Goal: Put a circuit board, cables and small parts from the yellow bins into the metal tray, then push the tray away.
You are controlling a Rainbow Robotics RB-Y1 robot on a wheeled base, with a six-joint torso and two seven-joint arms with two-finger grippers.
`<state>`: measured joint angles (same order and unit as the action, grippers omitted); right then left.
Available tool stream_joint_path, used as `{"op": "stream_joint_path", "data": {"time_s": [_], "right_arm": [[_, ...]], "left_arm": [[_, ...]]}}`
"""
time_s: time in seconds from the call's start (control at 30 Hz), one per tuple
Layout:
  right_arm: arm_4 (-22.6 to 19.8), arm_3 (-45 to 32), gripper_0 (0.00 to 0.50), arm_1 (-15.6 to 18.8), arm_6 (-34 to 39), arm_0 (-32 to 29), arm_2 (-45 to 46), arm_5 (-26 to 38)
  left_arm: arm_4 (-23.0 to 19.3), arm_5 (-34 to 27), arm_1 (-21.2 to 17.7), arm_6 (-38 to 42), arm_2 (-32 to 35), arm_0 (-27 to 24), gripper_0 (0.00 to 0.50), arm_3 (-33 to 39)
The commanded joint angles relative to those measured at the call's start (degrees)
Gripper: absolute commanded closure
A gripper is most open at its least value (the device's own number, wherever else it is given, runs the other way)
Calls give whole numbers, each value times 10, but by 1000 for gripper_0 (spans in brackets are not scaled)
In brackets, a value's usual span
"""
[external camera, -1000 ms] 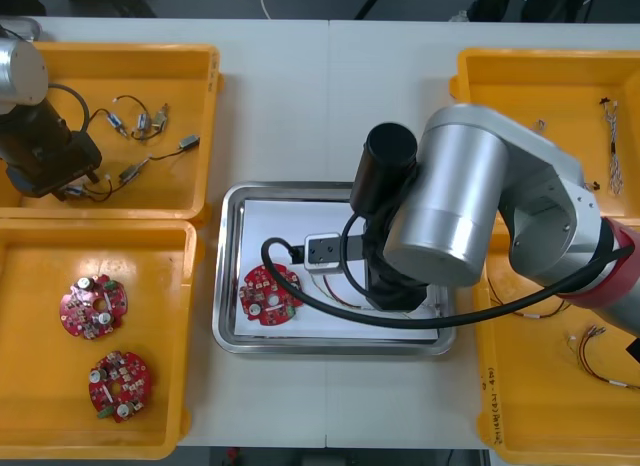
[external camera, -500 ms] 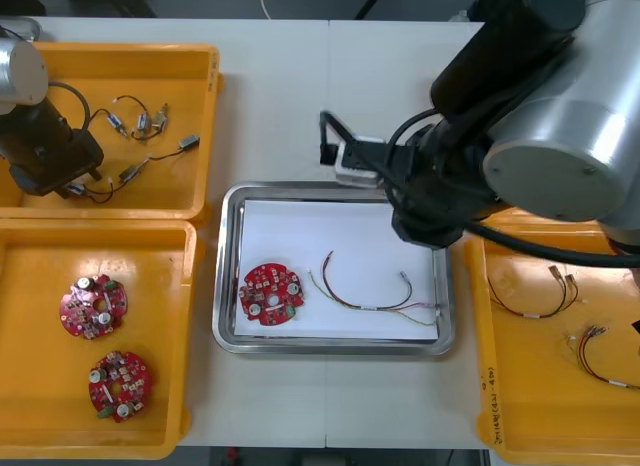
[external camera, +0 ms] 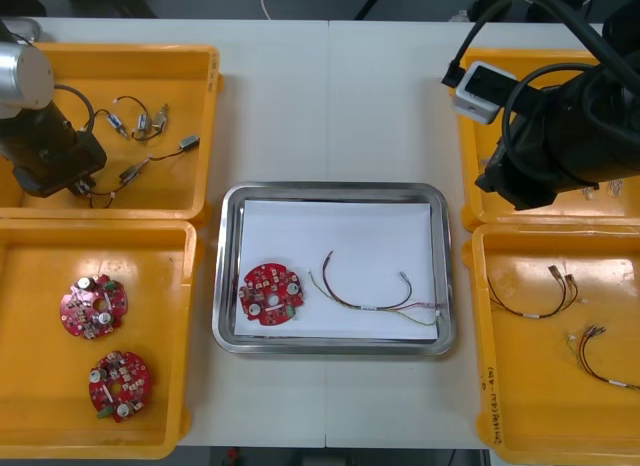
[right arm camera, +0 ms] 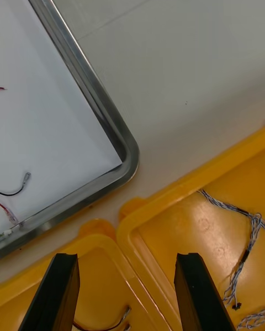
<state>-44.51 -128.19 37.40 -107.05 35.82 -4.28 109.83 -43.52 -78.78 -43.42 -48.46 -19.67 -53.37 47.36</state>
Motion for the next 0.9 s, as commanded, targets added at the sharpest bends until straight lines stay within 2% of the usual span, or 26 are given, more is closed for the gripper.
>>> {"op": "stream_joint_path", "data": {"time_s": [0.03, 0.23, 0.53, 0.7, 0.9], "right_arm": [[23, 0, 0, 20, 32, -9, 36, 2], [21, 43, 0, 20, 45, -9, 90, 2], [19, 130, 0, 22, 50, -8, 188, 2], [25, 177, 0, 51, 50, -7, 207, 2], [56, 229, 0, 64, 47, 0, 212, 2]], "left_arm": [[-8, 6, 4, 49, -7, -7, 500, 2], [-6, -5, -7, 46, 19, -7, 500, 27], [4, -73, -27, 43, 54, -7, 500, 85], [7, -114, -39, 43, 76, -7, 500, 135], [10, -161, -50, 38, 104, -7, 500, 182]]}}
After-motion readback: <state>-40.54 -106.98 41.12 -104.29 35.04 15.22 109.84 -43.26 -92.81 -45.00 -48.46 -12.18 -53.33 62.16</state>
